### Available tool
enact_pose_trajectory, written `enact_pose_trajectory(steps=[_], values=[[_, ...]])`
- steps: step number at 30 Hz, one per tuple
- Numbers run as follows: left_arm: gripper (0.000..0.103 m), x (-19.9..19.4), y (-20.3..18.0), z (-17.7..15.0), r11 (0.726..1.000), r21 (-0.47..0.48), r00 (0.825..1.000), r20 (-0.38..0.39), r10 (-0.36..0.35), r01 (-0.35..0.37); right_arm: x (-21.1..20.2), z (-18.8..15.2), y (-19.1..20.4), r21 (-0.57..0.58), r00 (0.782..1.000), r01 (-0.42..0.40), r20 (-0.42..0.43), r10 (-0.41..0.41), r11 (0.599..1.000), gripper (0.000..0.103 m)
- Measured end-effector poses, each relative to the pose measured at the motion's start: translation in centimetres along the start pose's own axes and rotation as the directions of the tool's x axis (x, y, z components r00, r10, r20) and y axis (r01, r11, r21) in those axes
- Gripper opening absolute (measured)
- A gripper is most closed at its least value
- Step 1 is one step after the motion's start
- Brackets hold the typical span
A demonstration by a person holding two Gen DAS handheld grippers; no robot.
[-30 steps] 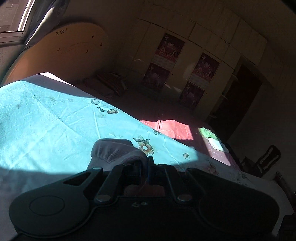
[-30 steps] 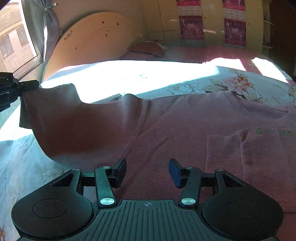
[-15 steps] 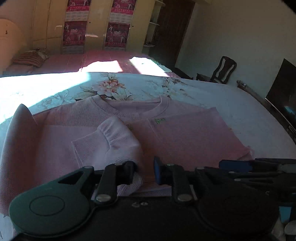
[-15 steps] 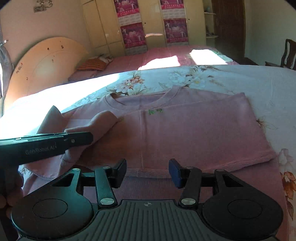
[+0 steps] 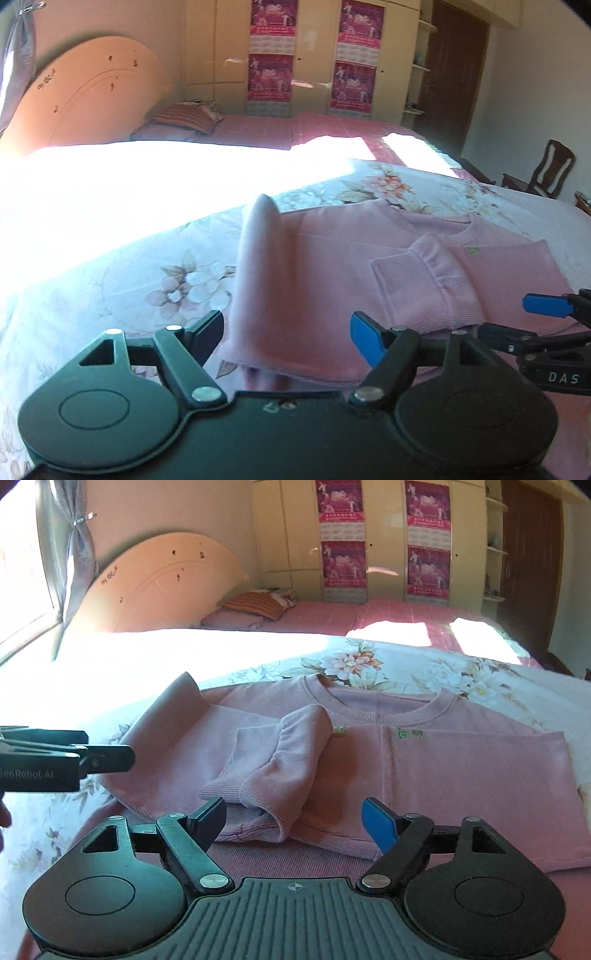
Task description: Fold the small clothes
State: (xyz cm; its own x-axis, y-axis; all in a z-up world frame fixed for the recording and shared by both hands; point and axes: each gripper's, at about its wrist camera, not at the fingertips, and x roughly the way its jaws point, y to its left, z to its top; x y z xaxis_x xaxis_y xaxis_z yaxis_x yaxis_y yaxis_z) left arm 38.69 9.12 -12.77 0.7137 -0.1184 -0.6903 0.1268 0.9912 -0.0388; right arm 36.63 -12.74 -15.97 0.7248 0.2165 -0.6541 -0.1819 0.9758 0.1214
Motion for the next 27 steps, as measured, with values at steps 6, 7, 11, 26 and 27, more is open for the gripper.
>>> enact_pose_trajectory(steps=[6, 7, 11, 26, 27], values=[[0.060, 2.8, 2.0, -1.3, 0.999, -0.027, 0.996, -0.089, 0.025, -0.027, 3.5, -0.7, 2.2, -0.151, 0.998, 0.041, -0.042, -0.048, 0.988, 0.068], [0.060, 3.4, 2.0, -1.4, 0.999, -0.040, 0.994, -0.105, 0.017, -0.022, 4.0, -0.7, 2.5, -0.169, 0.998, 0.050, -0.040, -0.058, 0.984, 0.059], [0.063, 4.3, 1.9, -2.3, 0.999, -0.038, 0.993, -0.115, 0.011, -0.015, 5.3, 0.2, 2.4, -0.173, 0.996, 0.072, -0.036, -0.079, 0.982, 0.031], [0.045, 3.1, 0.3, -4.2, 0.992, 0.123, 0.998, -0.047, 0.043, -0.037, 1.4, -0.5, -11.6, 0.442, 0.996, 0.089, -0.063, -0.068, 0.893, 0.050], [0.040, 3.3, 0.1, -4.0, 0.992, 0.121, 0.998, -0.042, 0.051, -0.046, 0.6, -0.4, -11.6, 0.417, 0.991, 0.134, -0.040, -0.130, 0.899, 0.057]])
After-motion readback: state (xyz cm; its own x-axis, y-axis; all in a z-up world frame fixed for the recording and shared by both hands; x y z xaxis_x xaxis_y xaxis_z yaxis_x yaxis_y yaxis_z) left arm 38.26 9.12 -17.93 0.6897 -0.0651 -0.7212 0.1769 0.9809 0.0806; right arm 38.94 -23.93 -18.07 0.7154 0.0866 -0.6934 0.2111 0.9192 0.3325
